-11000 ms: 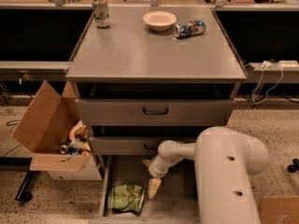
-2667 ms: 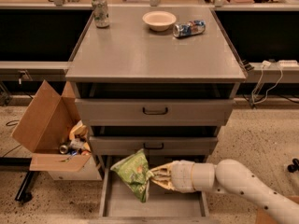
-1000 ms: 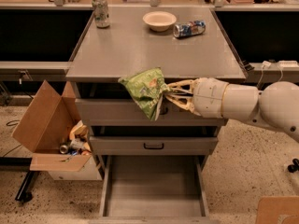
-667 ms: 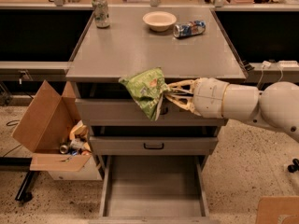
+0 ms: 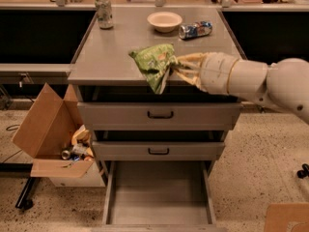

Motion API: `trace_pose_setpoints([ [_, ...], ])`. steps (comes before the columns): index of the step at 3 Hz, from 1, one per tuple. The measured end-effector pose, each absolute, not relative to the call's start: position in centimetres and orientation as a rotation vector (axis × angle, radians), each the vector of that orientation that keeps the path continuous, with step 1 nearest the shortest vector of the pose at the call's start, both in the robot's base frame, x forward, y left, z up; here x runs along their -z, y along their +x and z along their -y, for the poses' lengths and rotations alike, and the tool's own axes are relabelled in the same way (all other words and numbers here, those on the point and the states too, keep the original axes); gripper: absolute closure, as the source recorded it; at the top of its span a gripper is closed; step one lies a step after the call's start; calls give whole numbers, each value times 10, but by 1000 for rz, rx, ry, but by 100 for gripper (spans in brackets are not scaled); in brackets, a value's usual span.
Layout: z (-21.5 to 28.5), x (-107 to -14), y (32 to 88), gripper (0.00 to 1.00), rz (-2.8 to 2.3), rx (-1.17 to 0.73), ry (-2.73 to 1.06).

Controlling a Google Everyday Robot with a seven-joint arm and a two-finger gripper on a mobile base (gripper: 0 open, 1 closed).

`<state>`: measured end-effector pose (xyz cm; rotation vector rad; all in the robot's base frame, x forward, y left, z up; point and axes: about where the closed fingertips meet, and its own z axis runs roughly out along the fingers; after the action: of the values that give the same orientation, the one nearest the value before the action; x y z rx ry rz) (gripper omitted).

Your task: Pick green jalapeno chip bag from bottom drawer and place on counter

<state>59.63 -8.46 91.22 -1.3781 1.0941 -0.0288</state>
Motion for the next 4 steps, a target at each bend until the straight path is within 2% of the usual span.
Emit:
trace_pose_setpoints([
  [2, 104, -954, 705, 100, -1223, 81, -1240],
  [4, 114, -927, 765, 100, -1362, 88, -1203],
])
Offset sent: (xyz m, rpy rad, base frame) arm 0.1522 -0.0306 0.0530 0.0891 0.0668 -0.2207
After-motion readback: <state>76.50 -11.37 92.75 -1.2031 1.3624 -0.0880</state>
